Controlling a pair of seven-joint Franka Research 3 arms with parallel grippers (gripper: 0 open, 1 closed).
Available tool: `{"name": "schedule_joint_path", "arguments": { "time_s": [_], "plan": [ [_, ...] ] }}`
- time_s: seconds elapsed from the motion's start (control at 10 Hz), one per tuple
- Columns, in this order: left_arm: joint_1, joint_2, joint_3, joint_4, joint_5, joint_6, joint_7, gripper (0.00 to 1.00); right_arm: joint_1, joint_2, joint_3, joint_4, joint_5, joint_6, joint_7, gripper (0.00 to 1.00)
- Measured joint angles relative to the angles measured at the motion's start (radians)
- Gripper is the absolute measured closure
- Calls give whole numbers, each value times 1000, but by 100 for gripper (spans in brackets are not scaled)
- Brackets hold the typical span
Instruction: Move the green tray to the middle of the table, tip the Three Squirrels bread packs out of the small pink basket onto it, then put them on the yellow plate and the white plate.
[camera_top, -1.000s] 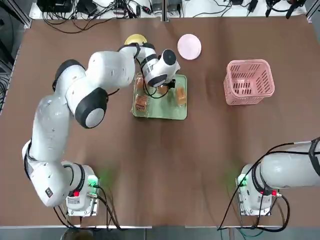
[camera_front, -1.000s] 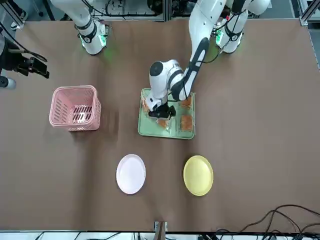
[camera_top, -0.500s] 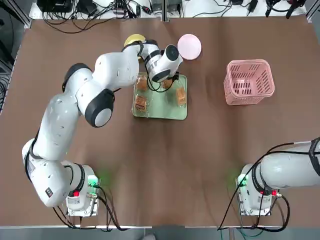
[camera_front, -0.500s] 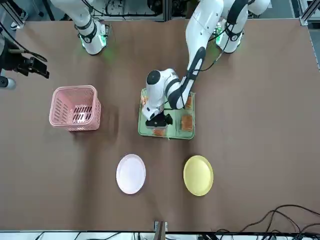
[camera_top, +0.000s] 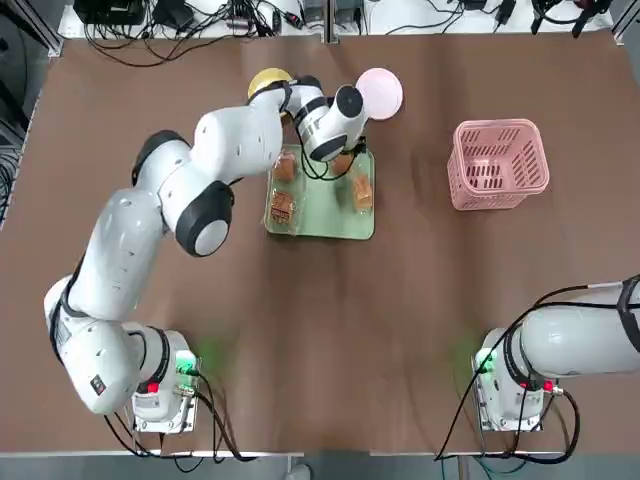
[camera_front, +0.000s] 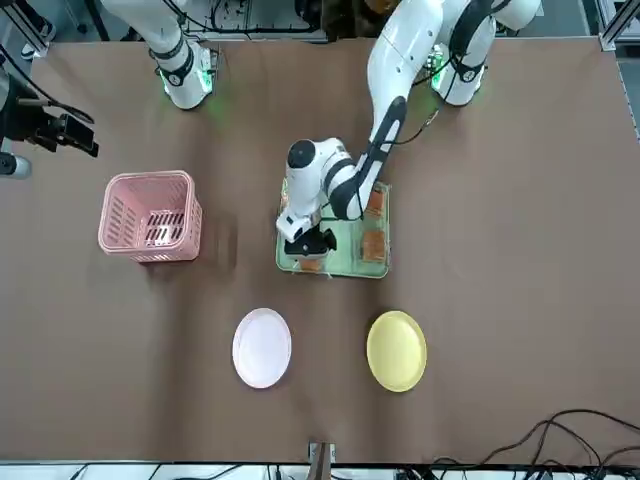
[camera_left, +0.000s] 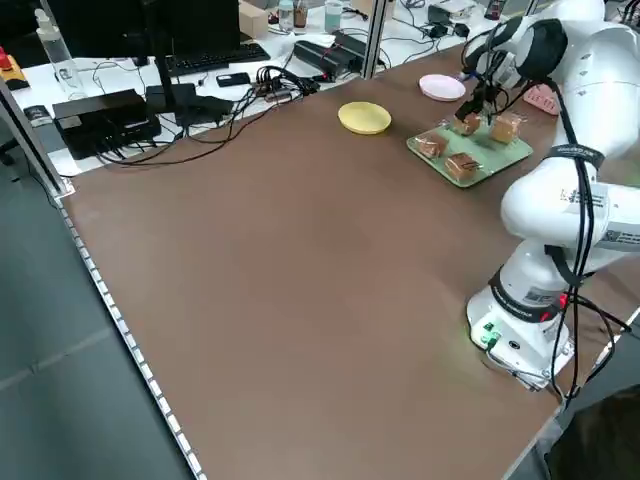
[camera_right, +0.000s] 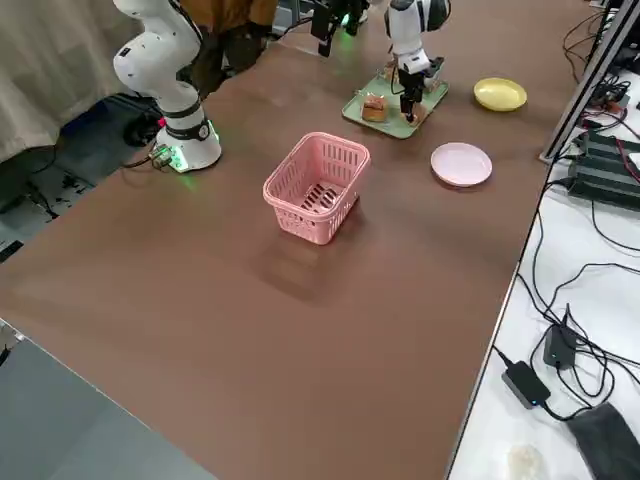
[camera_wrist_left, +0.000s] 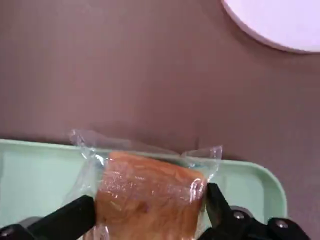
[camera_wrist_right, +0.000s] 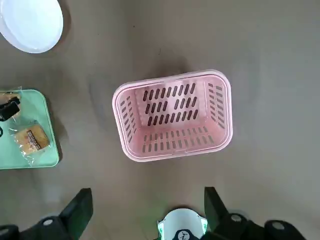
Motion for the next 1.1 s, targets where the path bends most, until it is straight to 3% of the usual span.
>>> {"name": "schedule_joint_path", "arguments": {
  "time_s": [1.1],
  "plan": [
    [-9, 36, -5, 25, -49, 78, -53, 0, -4, 0, 0, 0, 0, 0, 0, 1]
  ]
}}
